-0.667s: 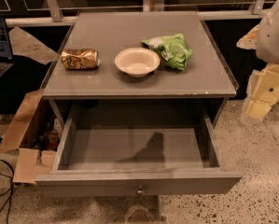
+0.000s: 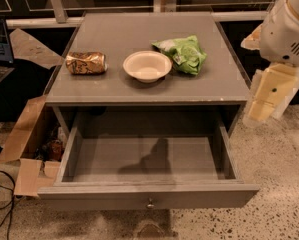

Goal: Place orange can into top drawer

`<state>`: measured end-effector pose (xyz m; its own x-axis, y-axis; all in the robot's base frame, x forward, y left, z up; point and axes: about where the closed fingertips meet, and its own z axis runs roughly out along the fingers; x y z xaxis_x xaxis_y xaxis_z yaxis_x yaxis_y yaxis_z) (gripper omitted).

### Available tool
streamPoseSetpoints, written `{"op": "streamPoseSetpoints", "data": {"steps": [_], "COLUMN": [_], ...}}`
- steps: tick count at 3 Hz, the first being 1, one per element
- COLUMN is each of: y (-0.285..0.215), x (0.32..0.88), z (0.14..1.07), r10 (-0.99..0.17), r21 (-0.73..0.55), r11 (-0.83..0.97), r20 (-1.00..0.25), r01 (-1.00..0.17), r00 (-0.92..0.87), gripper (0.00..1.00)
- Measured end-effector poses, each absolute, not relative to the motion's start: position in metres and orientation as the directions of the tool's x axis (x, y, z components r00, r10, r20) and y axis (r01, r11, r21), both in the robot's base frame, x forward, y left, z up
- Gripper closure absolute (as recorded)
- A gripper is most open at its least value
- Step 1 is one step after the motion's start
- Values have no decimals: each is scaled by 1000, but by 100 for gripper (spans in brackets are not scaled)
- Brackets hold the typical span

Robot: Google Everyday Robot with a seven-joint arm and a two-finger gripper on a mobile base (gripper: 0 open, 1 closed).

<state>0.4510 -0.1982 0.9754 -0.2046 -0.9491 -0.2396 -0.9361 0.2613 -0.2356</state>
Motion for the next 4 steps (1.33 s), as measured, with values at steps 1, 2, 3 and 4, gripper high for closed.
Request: {"op": "streamPoseSetpoints", "data": {"steps": [1,2,3,4], "y": [-171,-147,-126,-104], "x": [471,486,502,511], "z": [974,972,967,968], "r10": [-946,-942,-940,-928], "r21": [-211,-193,-176,-172], "r11": [241,218,164,39], "r20": [-267,-297,-325,-372], "r01": [-947,-957,-970,-984], "r00": [-182,-155,-100,28], "gripper": [0,0,0,0]}}
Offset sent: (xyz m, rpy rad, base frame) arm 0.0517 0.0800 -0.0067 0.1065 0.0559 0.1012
